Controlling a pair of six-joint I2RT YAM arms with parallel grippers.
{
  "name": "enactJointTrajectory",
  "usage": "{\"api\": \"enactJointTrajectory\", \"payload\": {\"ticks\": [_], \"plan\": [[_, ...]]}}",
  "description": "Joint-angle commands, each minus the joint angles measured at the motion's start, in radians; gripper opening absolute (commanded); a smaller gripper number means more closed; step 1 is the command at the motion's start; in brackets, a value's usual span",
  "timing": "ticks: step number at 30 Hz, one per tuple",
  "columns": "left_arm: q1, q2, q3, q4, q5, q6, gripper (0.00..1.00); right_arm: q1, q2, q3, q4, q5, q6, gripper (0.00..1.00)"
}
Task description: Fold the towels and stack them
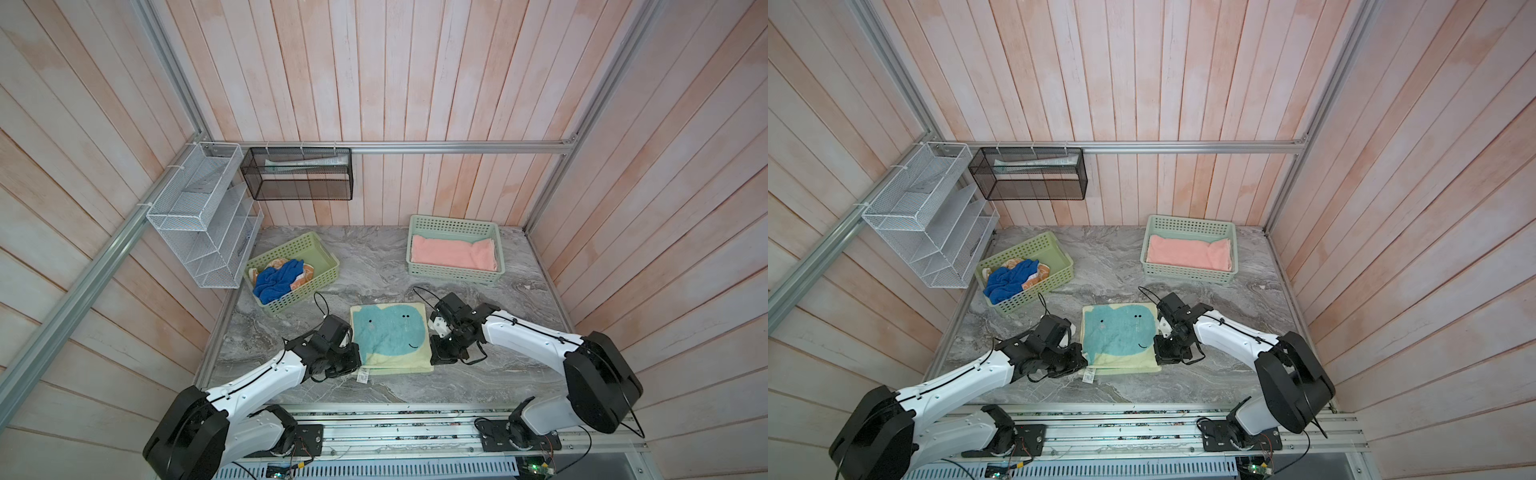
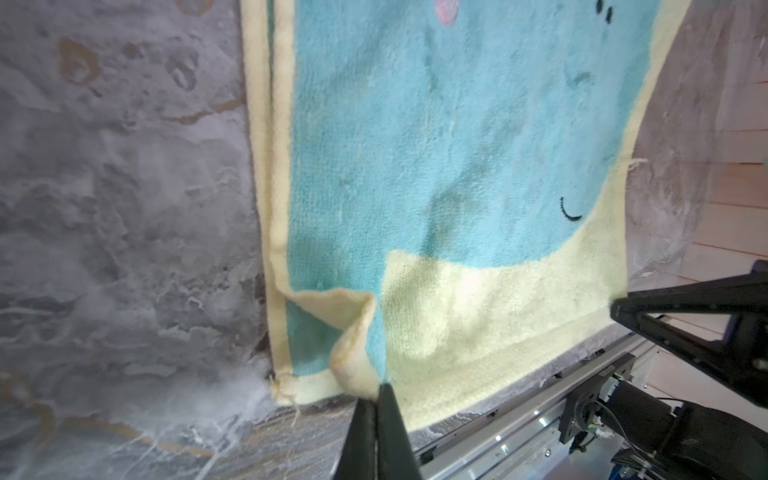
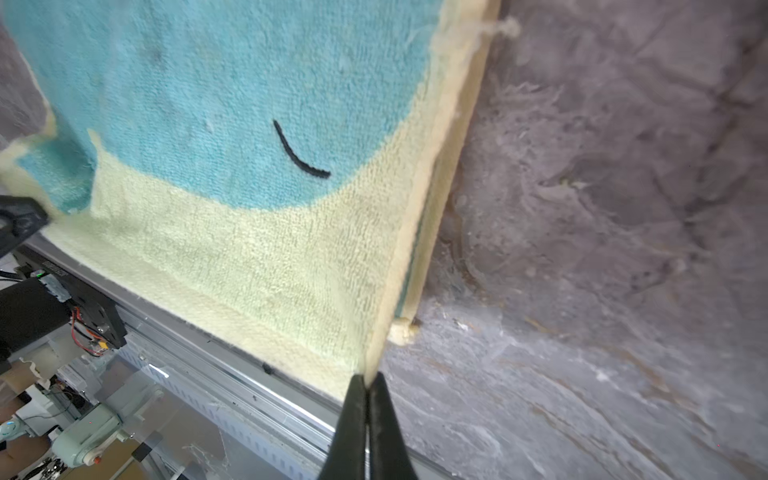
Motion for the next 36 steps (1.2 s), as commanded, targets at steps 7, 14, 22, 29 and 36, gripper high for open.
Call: {"api": "enactJointTrajectory", "payload": {"ticks": [7, 14, 22, 29, 36], "plan": [[0.035, -0.089, 0.058, -0.120, -0.118, 0.022, 0.44, 0.009, -0.018, 0.053, -0.102, 0.037, -0.040, 0.38], [0.159, -0.004, 0.119, -0.023, -0.057, 0.133, 0.45, -0.113, 0.010, 0.113, 0.051, 0.135, -0.096, 0.39], [0.242, 0.312, 0.314, 0.098, -0.090, 0.261, 0.50, -0.166, 0.164, 0.129, 0.465, 0.149, -0.062, 0.39], [0.348, 0.490, 0.389, 0.208, -0.013, 0.325, 0.49, -0.177, 0.312, 0.199, 0.529, 0.202, -0.055, 0.38], [0.353, 0.602, 0.454, 0.227, 0.038, 0.351, 0.47, -0.181, 0.380, 0.234, 0.506, 0.210, -0.065, 0.38]]}}
